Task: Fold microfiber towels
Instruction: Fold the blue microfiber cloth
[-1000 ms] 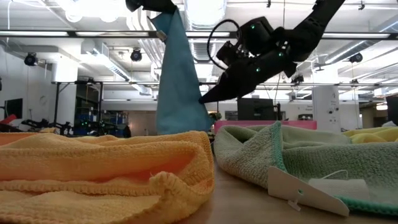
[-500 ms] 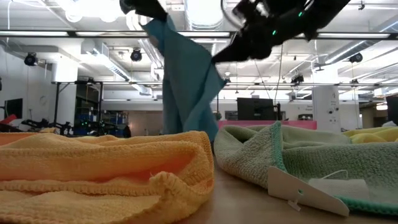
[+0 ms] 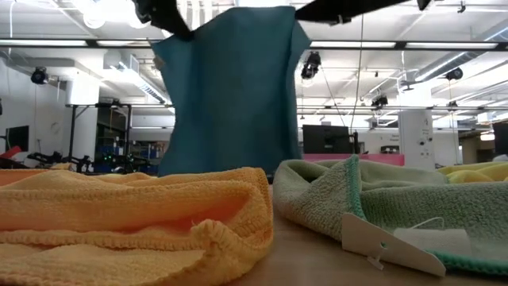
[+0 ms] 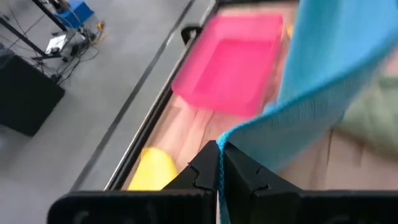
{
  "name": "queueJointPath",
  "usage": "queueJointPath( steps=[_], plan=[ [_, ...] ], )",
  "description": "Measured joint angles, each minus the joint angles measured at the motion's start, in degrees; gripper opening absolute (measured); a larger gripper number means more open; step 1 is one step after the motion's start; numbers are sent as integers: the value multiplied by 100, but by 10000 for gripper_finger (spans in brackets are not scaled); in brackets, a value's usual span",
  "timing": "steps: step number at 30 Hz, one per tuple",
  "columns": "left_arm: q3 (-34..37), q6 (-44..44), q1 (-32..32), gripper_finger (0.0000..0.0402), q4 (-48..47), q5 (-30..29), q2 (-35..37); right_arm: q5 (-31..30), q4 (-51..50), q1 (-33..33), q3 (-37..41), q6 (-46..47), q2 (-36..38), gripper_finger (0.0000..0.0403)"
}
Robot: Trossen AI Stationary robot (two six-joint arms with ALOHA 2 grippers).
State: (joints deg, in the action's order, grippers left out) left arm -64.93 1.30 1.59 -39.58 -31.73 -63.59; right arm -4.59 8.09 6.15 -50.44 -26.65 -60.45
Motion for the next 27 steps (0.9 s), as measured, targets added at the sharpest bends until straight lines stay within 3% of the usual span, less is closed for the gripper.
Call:
queueJointPath(
  steps=[7,14,19,27],
  plan=[
    [0,-1162,0,0,-211,166,93,-231,-1273,63,-972,-323,-288,8],
    [0,-1153,26,0,-207,1405,399,-44,-2943,37,-1972,-429,-450,8],
    [57,-617,201,0,-183,2187,487,884,-4029,35,-2191,-127,-451,8],
    [222,-20,993,0,-133,2628,54,2299,-4467,-354,-1838,352,-450,8]
  ],
)
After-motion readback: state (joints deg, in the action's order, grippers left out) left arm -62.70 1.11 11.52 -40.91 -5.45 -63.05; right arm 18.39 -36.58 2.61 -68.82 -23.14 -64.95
